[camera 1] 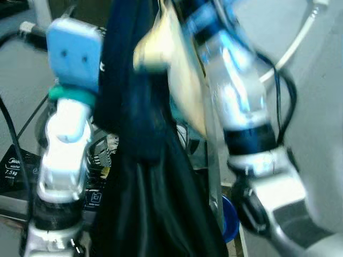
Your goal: Clothes washing
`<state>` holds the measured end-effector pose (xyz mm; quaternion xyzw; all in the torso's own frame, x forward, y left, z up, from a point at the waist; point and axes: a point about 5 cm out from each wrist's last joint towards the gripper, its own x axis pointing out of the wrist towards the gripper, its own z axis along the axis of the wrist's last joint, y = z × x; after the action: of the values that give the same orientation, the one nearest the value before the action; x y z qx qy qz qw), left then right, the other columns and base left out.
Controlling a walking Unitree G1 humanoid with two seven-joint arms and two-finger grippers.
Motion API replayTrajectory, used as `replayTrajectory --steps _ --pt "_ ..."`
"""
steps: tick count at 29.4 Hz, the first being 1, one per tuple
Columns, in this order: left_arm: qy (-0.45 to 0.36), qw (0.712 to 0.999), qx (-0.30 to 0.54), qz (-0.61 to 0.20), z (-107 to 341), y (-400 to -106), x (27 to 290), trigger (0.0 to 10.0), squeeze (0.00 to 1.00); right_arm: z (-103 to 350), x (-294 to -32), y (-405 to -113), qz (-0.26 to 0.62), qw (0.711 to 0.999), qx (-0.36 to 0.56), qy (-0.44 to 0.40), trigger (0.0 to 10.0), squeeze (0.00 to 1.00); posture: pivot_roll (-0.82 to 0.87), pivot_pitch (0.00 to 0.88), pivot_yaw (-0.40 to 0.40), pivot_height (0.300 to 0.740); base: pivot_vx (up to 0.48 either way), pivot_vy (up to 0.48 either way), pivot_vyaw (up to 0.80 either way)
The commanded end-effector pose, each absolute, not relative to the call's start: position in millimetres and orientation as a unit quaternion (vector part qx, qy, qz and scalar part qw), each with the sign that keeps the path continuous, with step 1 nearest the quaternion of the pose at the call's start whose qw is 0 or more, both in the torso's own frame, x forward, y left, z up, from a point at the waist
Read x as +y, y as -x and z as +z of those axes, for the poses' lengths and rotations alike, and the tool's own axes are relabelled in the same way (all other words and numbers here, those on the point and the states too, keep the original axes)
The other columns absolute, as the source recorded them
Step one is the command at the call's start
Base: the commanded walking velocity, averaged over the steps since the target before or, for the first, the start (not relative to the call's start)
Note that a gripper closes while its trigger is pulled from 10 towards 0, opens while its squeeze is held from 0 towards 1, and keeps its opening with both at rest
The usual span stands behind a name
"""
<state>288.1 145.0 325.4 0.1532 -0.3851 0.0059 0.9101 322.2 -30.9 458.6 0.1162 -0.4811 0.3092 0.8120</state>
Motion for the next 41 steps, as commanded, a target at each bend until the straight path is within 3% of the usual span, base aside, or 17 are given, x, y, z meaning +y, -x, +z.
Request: replayTrajectory --steps 1,4,8,9,10,11,12,14,16,18,23,26,27,28,29,33,41 --pt "-0.173 0.899 -0.401 0.019 327.8 -282.2 143.2 10.0 0.0 472.6 -36.8 -315.7 0.299 0.795 -0.507 -0.146 10.0 0.0 0.16 0.0 -0.038 0.74 0.0 0.0 0.0" --pt "-0.233 0.877 -0.415 0.07 316.9 -275.2 142.7 10.0 0.0 493.8 -37.6 -308.1 0.299 0.774 -0.522 -0.195 10.0 0.0 0.16 0.0 -0.05 0.74 0.0 0.0 0.0" --pt "-0.223 0.881 -0.407 0.093 307.0 -272.7 141.3 10.0 0.0 474.4 -20.2 -324.7 0.289 0.816 -0.483 -0.133 10.0 0.0 0.18 0.0 -0.064 0.74 0.0 0.0 0.0" --pt "-0.218 0.885 -0.4 0.093 303.2 -271.8 140.4 10.0 0.0 449.5 -10.4 -337.7 0.285 0.844 -0.448 -0.079 10.0 0.0 0.18 0.0 -0.065 0.74 0.0 0.0 0.0" --pt "-0.218 0.885 -0.4 0.093 303.2 -271.8 140.4 10.0 0.0 449.5 -10.4 -337.7 0.285 0.844 -0.448 -0.079 10.0 0.0 0.18 0.0 -0.065 0.74 0.0 0.0 0.0" --pt "-0.21 0.892 -0.39 0.094 298.9 -271.0 141.3 10.0 0.0 416.9 -1.7 -351.2 0.288 0.868 -0.404 -0.025 10.0 0.0 0.19 0.0 -0.068 0.74 0.0 0.0 0.0" --pt "-0.21 0.892 -0.39 0.094 298.9 -271.0 141.3 10.0 0.0 416.9 -1.7 -351.2 0.288 0.868 -0.404 -0.025 10.0 0.0 0.19 0.0 -0.068 0.74 0.0 0.0 0.0" --pt "-0.189 0.91 -0.343 0.136 288.2 -270.6 156.2 10.0 0.0 350.6 9.0 -364.9 0.321 0.886 -0.329 0.062 10.0 0.0 0.19 0.0 -0.066 0.74 0.0 0.0 0.0" --pt "-0.189 0.91 -0.343 0.136 288.2 -270.6 156.2 10.0 0.0 350.6 9.0 -364.9 0.321 0.886 -0.329 0.062 10.0 0.0 0.19 0.0 -0.066 0.74 0.0 0.0 0.0" --pt "-0.151 0.926 -0.28 0.202 276.5 -271.7 177.5 10.0 0.0 306.7 10.5 -368.3 0.345 0.886 -0.286 0.121 10.0 0.0 0.2 0.003 -0.064 0.74 0.0 0.0 0.0" --pt "-0.103 0.938 -0.214 0.252 261.9 -272.5 198.8 10.0 0.0 269.3 3.2 -369.0 0.361 0.886 -0.246 0.157 10.0 0.0 0.2 0.009 -0.058 0.74 0.0 0.0 0.0" --pt "-0.107 0.945 -0.217 0.22 262.0 -272.2 198.7 10.0 0.0 257.8 -1.7 -368.0 0.369 0.886 -0.232 0.16 10.0 0.0 0.21 0.015 -0.052 0.74 0.0 0.0 0.0" --pt "-0.119 0.954 -0.23 0.153 266.2 -272.6 192.2 10.0 0.0 253.6 -6.4 -367.6 0.37 0.886 -0.228 0.161 10.0 0.31 0.21 0.019 -0.049 0.74 0.0 0.0 0.0" --pt "-0.119 0.954 -0.23 0.153 266.2 -272.6 192.2 10.0 0.0 253.6 -6.4 -367.6 0.37 0.886 -0.228 0.161 10.0 0.31 0.21 0.019 -0.049 0.74 0.0 0.0 0.0" --pt "-0.138 0.956 -0.244 0.09 271.6 -272.1 185.0 10.0 0.0 253.3 -10.7 -368.1 0.369 0.888 -0.227 0.156 10.0 1.0 0.21 0.019 -0.049 0.74 0.0 0.0 0.0" --pt "-0.152 0.952 -0.266 -0.012 289.7 -268.5 178.9 10.0 0.0 262.5 -21.8 -368.4 0.372 0.887 -0.238 0.135 10.0 1.0 0.22 0.025 -0.043 0.74 0.0 0.0 0.0" --pt "-0.16 0.941 -0.283 -0.094 319.6 -258.7 182.0 10.0 0.0 287.7 -55.9 -358.2 0.423 0.865 -0.269 0.008 10.0 1.0 0.23 0.036 -0.043 0.74 0.0 0.0 0.0"
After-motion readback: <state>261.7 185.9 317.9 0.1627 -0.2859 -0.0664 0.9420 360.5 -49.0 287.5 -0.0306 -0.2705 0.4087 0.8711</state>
